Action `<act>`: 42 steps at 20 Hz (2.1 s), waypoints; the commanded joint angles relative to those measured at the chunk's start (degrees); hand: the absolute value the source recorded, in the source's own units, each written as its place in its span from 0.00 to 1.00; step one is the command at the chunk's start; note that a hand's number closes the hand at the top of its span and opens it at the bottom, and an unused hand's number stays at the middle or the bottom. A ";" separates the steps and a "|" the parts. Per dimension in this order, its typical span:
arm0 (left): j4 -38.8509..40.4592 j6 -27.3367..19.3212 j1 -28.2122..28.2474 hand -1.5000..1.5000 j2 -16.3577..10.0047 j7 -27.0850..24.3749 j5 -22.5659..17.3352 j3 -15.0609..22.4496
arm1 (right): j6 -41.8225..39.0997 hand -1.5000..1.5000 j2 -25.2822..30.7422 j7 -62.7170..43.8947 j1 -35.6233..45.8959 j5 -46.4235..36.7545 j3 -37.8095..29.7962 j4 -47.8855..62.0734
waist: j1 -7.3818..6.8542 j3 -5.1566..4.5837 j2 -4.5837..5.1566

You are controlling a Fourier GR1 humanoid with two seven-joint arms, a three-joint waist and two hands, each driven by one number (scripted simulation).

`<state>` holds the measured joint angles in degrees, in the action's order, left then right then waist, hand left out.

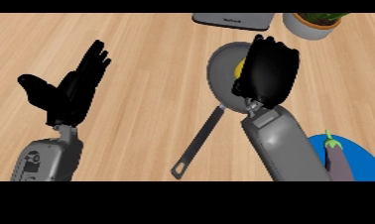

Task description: Pick the lemon from the plate and place it in the pan

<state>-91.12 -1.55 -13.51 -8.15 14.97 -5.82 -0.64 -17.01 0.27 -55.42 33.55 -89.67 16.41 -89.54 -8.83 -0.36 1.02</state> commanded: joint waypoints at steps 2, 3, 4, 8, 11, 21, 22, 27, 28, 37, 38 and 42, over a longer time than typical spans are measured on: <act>0.92 -0.50 -1.64 0.50 0.81 -0.12 0.86 0.95 | -0.73 1.00 -0.26 -16.35 12.68 1.42 0.60 7.06 | -0.91 0.13 0.30; 1.29 0.08 -1.88 0.50 0.98 0.28 0.50 1.36 | -0.23 1.00 -0.25 -17.75 14.64 0.87 0.07 8.42 | -0.91 0.09 0.38; 0.69 0.68 -2.21 0.50 -0.24 0.70 -0.20 0.24 | 0.51 1.00 -0.25 -18.72 16.24 1.56 -0.96 10.16 | -1.76 0.11 0.43; 1.96 -0.99 -2.77 0.50 0.66 0.27 0.87 0.18 | 4.62 1.00 -0.24 -24.05 20.66 1.95 -0.81 16.48 | 0.49 0.19 0.27; 1.79 -2.41 -3.32 0.50 1.63 0.68 1.47 0.41 | 7.85 1.00 -0.24 -25.29 23.51 3.11 -1.79 21.24 | 1.99 0.26 0.12; 1.04 -2.15 0.54 0.50 -1.12 0.09 0.30 -3.63 | 22.48 1.00 -0.24 -23.07 17.81 3.14 -2.82 27.25 | 6.47 0.38 -0.68; 1.65 -1.45 -0.46 0.50 -0.85 0.50 -0.89 -3.84 | 24.50 1.00 -0.24 -22.07 19.16 3.93 -4.72 30.34 | 6.14 0.37 -0.40; 2.20 -0.19 2.93 0.50 -1.21 -2.76 -0.10 -3.64 | 34.42 1.00 -0.24 -15.75 14.64 6.58 -4.79 34.34 | 6.74 0.37 -0.44; -0.36 -1.74 2.95 0.50 -0.68 -0.36 0.19 -3.29 | 38.18 1.00 -0.24 -10.72 13.37 5.93 -8.47 36.26 | 6.86 0.43 -0.40; 2.82 -0.37 1.96 0.50 -1.38 -3.08 -0.38 -4.72 | 47.80 1.00 -0.25 -12.76 11.24 11.47 -14.64 46.33 | 7.33 0.42 -0.02; 1.14 -2.06 2.27 0.50 0.23 -1.67 0.98 -2.84 | 47.98 0.00 -0.25 -12.75 12.03 13.71 -16.19 48.16 | 6.46 0.48 0.01; 1.41 -2.29 0.63 0.50 -0.25 -1.52 0.57 -3.99 | 51.44 0.00 -0.25 -9.07 13.79 21.23 -15.18 54.10 | 5.96 0.45 -0.18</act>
<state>-90.77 -2.66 -11.00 -9.00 13.53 -6.03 -4.68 27.59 0.43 -59.25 45.98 -74.39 1.13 -40.49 -2.37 0.08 0.76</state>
